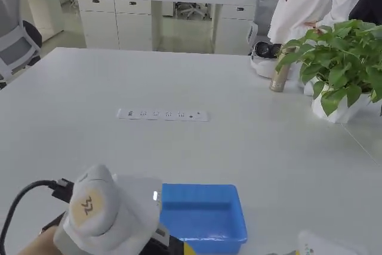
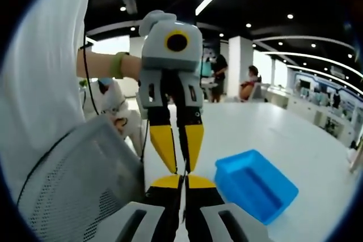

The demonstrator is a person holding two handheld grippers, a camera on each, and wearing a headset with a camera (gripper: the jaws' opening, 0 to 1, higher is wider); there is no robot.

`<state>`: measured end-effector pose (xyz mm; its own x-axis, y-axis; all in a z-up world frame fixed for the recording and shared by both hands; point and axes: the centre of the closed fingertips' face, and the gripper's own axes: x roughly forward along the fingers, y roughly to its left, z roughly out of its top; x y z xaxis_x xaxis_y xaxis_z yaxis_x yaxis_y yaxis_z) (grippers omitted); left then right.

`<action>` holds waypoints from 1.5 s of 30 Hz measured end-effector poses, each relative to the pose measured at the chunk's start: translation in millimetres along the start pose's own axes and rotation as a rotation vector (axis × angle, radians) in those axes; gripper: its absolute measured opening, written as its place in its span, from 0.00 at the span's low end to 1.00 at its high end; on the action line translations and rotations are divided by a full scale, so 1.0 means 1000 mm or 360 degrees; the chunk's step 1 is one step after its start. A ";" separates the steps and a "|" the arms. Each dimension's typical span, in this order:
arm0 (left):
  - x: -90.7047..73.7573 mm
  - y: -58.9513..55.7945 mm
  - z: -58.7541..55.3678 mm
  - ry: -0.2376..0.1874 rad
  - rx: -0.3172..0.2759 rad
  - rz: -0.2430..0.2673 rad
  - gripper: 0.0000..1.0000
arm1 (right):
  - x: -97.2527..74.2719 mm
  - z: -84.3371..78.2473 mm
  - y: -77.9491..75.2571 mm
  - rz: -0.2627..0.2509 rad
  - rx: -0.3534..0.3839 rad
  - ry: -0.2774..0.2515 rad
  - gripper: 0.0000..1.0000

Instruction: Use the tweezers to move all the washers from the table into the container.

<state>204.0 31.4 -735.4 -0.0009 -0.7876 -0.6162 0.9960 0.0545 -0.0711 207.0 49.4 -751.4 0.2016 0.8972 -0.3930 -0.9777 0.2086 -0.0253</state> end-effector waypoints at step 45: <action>0.019 0.025 0.002 0.0173 0.0295 -0.0010 0.00 | 0.015 -0.069 -0.032 -0.0187 -0.0008 0.0335 0.05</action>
<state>229.2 16.3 -747.1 -0.0068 -0.7163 -0.6978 0.9954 -0.0719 0.0640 237.6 29.7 -819.8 0.2976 0.7658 -0.5701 -0.9486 0.3043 -0.0866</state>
